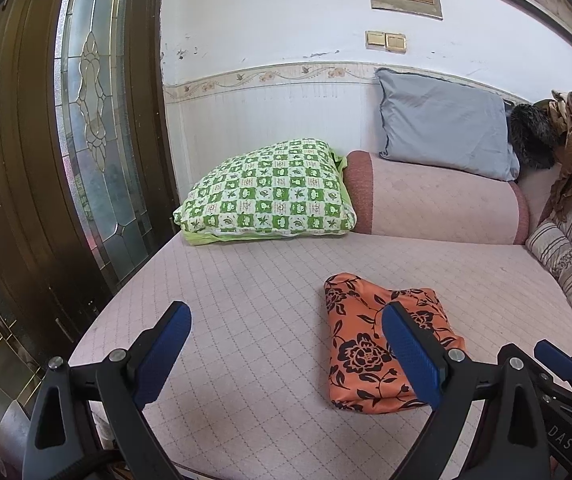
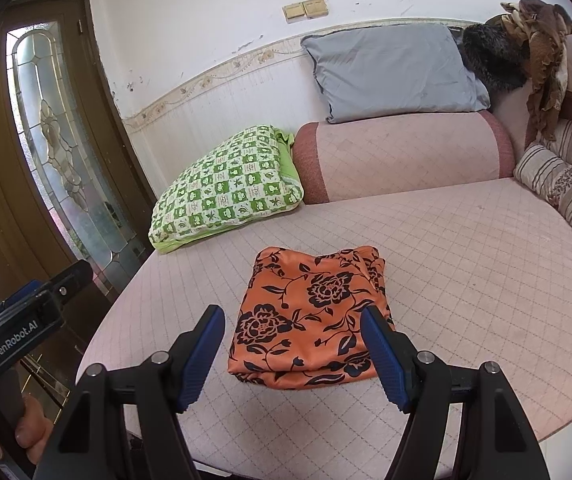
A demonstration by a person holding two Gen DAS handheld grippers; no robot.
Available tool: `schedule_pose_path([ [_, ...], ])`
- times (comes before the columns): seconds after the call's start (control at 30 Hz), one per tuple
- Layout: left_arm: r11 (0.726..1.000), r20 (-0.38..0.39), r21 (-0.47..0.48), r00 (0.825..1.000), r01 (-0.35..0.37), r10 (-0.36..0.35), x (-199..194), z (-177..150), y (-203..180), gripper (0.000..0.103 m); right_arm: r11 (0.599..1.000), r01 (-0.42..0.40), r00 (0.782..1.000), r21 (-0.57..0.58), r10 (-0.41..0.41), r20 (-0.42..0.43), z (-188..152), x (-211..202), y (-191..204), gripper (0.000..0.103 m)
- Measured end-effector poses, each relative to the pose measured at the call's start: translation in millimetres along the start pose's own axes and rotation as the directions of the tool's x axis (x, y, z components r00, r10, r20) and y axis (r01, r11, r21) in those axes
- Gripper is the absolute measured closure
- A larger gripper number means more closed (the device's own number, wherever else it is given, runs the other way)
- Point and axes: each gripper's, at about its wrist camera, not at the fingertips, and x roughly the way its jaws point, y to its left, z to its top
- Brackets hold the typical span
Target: Fold small clothes
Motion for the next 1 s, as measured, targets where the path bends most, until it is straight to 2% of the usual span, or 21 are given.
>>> schedule_pose_path([
  [1.0,0.998,0.004,0.017,0.998,0.067,-0.067,14.1,12.9,-5.5,0.007,0.999,0.032,0.999,-0.015,-0.032,0.008,17.3,11.7,6.6,0.029],
])
